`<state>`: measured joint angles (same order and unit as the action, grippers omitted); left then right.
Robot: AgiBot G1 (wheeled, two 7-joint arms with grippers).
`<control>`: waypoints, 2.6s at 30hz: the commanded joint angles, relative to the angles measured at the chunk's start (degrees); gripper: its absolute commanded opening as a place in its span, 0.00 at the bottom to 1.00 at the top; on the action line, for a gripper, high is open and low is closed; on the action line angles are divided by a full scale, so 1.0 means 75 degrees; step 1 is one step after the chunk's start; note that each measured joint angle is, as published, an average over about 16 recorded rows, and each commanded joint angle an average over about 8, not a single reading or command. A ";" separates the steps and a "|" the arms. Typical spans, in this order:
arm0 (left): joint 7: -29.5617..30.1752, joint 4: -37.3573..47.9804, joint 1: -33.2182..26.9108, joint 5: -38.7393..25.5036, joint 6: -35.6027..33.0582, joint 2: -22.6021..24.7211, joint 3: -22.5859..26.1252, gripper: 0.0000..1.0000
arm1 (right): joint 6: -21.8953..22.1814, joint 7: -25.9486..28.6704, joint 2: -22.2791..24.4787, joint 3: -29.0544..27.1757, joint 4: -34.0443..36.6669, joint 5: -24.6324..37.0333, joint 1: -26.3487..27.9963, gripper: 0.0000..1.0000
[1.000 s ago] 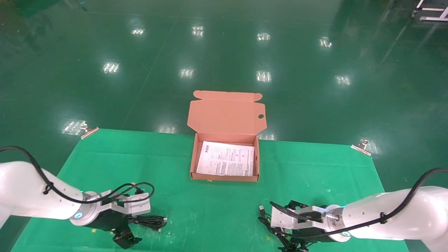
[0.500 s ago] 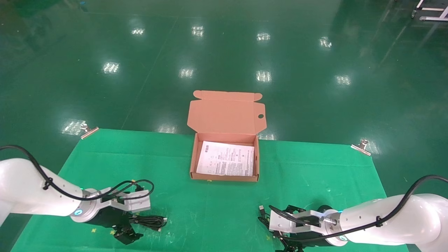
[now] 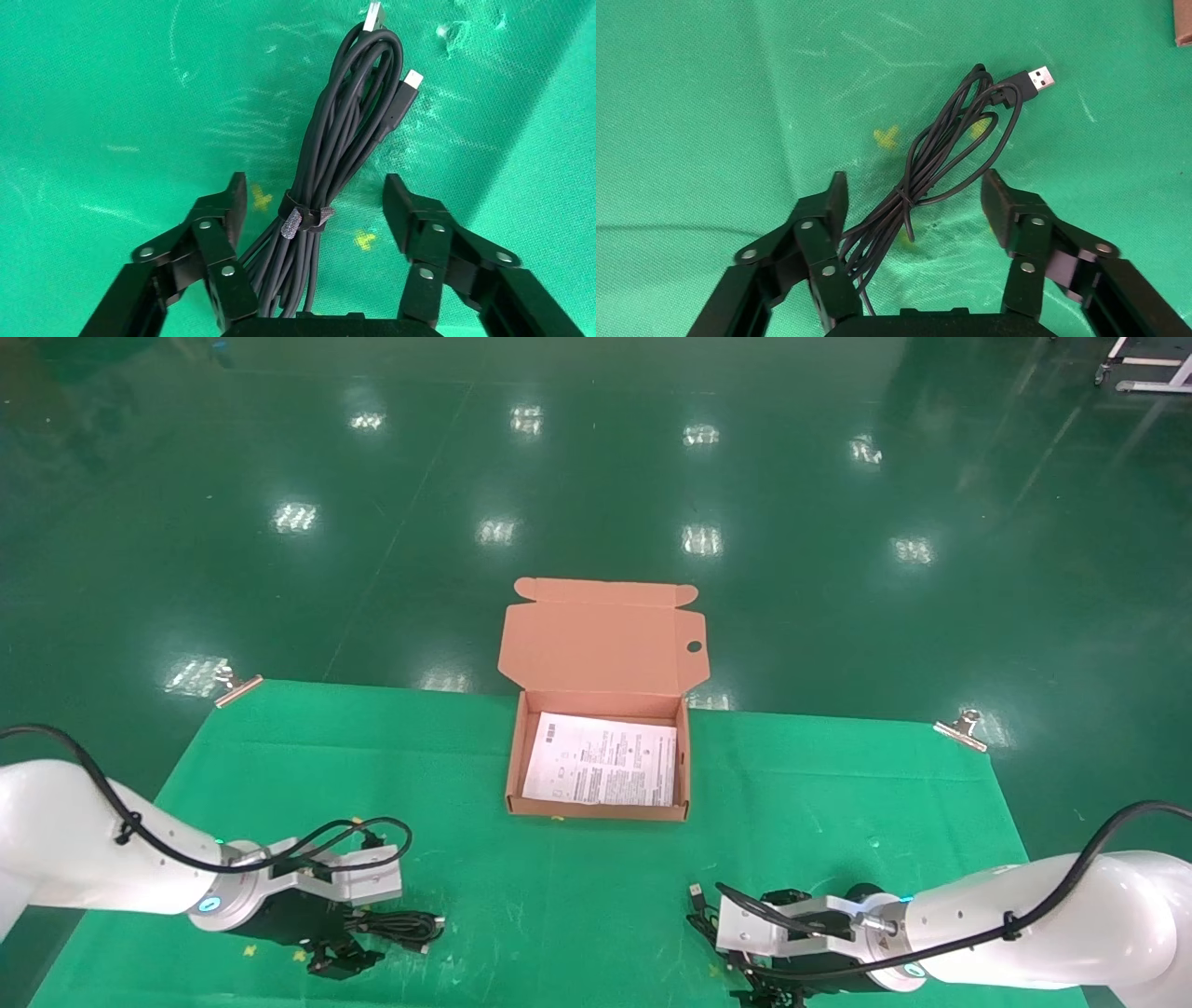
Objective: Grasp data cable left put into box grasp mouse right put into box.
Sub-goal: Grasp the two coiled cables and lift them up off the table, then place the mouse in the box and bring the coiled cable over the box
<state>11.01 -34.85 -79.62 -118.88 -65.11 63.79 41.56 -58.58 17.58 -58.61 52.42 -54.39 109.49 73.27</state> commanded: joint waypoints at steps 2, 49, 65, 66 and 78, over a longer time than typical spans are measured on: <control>0.0007 -0.0017 0.0004 -0.0003 -0.0008 -0.0002 0.0001 0.00 | -0.0006 0.0005 0.0004 0.0000 -0.0010 0.0001 0.0002 0.00; -0.0076 -0.4338 -0.0057 0.1094 -0.0287 -0.1941 -0.1036 0.00 | 0.0716 0.2345 0.1372 -0.1471 -0.2649 0.0764 0.2150 0.00; 0.1651 -0.5101 -0.0853 -0.1455 0.1232 -0.0704 -0.1074 0.00 | 0.1802 0.0067 -0.1108 -0.1592 0.0113 -0.0252 0.3763 0.00; 0.1777 -0.5113 -0.0869 -0.1631 0.1301 -0.0623 -0.1077 0.00 | 0.1827 -0.0089 -0.1234 -0.1600 0.0290 -0.0352 0.3804 0.00; 0.2900 -0.5245 -0.0835 -0.3245 0.1577 -0.0077 -0.1114 0.00 | 0.1868 -0.1315 -0.2085 -0.1734 0.1526 -0.1177 0.4070 0.00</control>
<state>32.23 -74.07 -85.70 -142.41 -53.49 62.66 33.22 -44.60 8.19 -74.03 39.60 -43.27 101.04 103.55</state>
